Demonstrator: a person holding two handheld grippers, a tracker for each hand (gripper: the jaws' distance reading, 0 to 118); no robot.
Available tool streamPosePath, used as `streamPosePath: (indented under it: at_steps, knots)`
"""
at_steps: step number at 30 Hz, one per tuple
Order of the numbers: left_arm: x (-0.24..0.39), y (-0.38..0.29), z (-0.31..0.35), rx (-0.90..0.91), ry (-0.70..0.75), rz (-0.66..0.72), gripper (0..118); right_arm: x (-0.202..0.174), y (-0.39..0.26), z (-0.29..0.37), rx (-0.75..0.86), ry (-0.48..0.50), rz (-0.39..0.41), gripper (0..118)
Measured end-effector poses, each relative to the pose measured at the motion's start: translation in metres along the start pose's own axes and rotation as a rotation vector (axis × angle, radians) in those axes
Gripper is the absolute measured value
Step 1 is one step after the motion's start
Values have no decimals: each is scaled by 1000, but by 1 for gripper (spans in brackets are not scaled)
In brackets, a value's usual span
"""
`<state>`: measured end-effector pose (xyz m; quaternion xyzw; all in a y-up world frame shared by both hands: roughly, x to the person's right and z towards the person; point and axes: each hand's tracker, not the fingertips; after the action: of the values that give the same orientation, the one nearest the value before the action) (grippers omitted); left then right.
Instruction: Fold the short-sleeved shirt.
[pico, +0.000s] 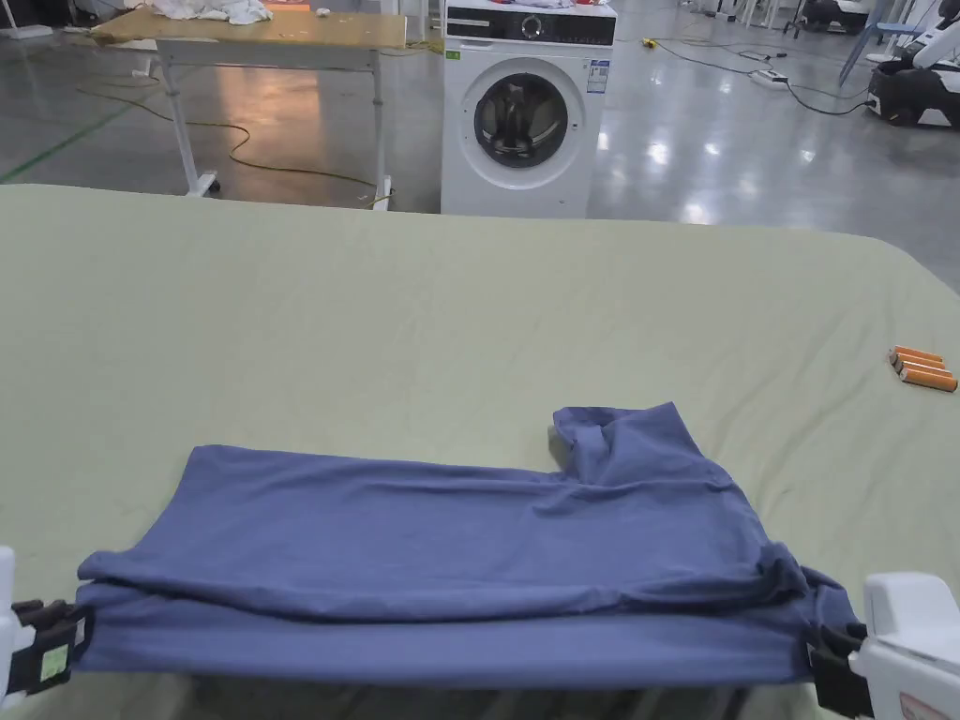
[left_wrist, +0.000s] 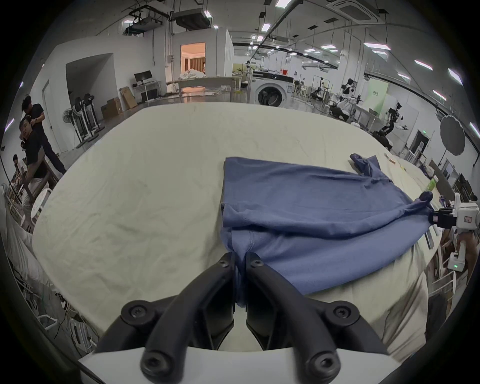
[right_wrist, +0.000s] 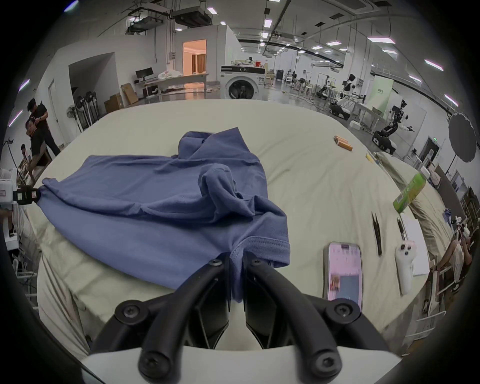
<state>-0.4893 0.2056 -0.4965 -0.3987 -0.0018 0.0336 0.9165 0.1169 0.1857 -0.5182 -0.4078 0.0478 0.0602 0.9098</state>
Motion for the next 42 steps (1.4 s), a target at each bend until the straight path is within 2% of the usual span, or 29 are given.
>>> streamPosePath:
  at_steps: [9,16,18,19,21,22,25,27,30,32,33,34,36,37,39,42]
  knots:
    - [-10,-76,-15,-126,3,38,2,-12,-71,-17,-111,-11,-12,8]
    - [-3,-80,-31,-129,28,32,2,-19,-80,-28,-95,-32,-29,10]
    - [1,-75,-27,-122,32,13,3,-21,-73,-20,-106,-57,-22,23]
    - [3,-73,-24,-111,34,4,6,-23,-67,-13,-105,-76,-10,40]
    - [8,-66,-13,-29,38,-24,23,-27,-56,3,-41,-120,33,69]
    - [11,-61,-9,-1,33,-23,29,-30,-50,10,-3,-133,36,75]
    - [24,-46,4,118,6,-48,36,-39,-28,27,113,-145,22,75]
    - [36,-33,11,205,8,-86,36,-50,-12,35,247,-137,18,75]
    - [55,-15,14,324,46,-119,36,-69,11,37,396,-149,-13,74]
    - [65,1,15,381,60,-99,32,-81,26,34,490,-120,-47,67]
    - [64,5,9,419,53,-86,25,-89,33,33,529,-120,-61,59]
    - [67,11,9,447,51,-78,16,-96,39,32,564,-131,-65,43]
    - [78,22,8,505,80,-78,7,-109,52,27,631,-138,-57,16]
    - [85,25,7,524,91,-83,1,-115,56,26,653,-134,-51,9]
    - [91,32,8,579,86,-80,0,-124,64,22,706,-134,-42,4]
    - [98,40,8,607,80,-76,0,-134,72,17,737,-127,-33,4]
